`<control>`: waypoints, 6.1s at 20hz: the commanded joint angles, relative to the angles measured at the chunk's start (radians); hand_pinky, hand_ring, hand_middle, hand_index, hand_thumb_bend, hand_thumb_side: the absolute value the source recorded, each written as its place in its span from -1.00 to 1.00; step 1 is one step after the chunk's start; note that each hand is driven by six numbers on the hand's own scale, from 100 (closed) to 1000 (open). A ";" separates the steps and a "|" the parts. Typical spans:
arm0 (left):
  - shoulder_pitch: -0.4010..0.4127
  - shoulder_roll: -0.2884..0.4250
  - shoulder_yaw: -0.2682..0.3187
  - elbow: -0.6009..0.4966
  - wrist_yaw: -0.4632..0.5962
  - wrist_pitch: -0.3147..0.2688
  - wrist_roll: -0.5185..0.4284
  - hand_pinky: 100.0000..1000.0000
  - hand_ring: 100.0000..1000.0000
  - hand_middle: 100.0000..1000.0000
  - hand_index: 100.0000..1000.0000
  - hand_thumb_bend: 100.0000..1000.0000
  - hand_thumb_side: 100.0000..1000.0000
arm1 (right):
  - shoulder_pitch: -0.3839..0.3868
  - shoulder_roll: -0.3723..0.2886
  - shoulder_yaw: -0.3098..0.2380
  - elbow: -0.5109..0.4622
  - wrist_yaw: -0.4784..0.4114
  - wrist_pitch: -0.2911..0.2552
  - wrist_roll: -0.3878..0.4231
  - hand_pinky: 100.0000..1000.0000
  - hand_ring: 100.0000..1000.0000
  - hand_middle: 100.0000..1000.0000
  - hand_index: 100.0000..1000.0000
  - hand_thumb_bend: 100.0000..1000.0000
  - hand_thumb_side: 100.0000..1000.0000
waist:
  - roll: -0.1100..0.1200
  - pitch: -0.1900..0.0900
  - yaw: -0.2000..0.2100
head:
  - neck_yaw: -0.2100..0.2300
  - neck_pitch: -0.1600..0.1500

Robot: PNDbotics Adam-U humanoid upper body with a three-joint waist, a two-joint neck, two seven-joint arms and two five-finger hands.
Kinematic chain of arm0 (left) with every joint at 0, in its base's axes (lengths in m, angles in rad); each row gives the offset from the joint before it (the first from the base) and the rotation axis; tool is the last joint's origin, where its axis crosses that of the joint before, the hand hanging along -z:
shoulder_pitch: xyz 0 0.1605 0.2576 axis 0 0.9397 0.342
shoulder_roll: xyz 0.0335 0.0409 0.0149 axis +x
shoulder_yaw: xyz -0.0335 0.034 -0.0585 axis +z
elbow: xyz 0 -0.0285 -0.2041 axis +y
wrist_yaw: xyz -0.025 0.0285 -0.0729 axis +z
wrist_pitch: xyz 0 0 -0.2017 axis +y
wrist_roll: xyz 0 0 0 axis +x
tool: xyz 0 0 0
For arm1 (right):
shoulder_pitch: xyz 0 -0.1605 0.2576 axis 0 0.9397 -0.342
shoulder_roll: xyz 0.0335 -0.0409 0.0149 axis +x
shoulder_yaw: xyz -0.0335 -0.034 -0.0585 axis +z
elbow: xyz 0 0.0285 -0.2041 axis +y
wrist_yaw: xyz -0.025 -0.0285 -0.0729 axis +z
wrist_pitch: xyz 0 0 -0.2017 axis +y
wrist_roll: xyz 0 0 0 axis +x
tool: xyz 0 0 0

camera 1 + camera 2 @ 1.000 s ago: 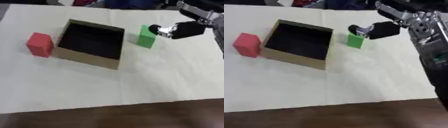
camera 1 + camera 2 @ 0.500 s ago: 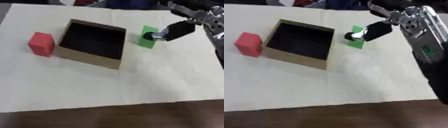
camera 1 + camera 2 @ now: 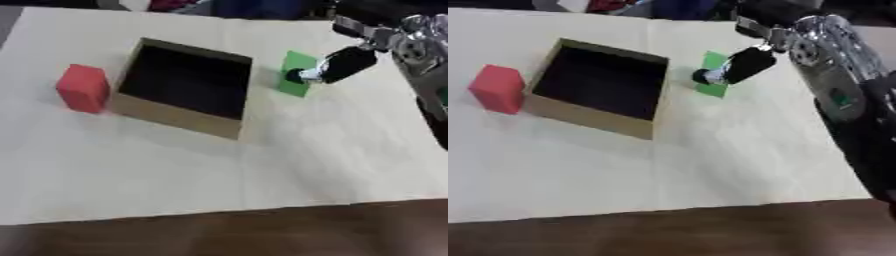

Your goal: Pick up objects on the table and place them in the box.

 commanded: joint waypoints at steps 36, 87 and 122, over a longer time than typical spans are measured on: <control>-0.008 -0.009 -0.006 -0.020 -0.003 -0.001 -0.017 -0.32 0.07 0.15 0.38 -0.61 1.00 | -0.135 0.077 -0.028 0.431 0.120 -0.018 0.033 0.85 0.85 0.70 0.89 -0.11 0.31 | 0.011 0.003 0.009 | -0.011 -0.030; -0.009 -0.004 -0.009 -0.020 0.001 -0.008 -0.034 -0.32 0.08 0.15 0.37 -0.64 0.96 | -0.204 0.173 0.105 -0.114 -0.265 0.055 0.075 0.84 0.68 0.30 0.55 -1.00 -0.47 | 0.010 -0.006 0.018 | -0.027 0.012; -0.013 -0.016 -0.013 -0.020 -0.001 -0.006 -0.039 -0.32 0.07 0.16 0.36 -0.67 0.96 | -0.183 0.248 0.172 0.019 -0.040 0.031 0.004 0.92 0.81 0.48 0.74 -0.97 0.25 | 0.006 0.012 0.020 | -0.038 -0.017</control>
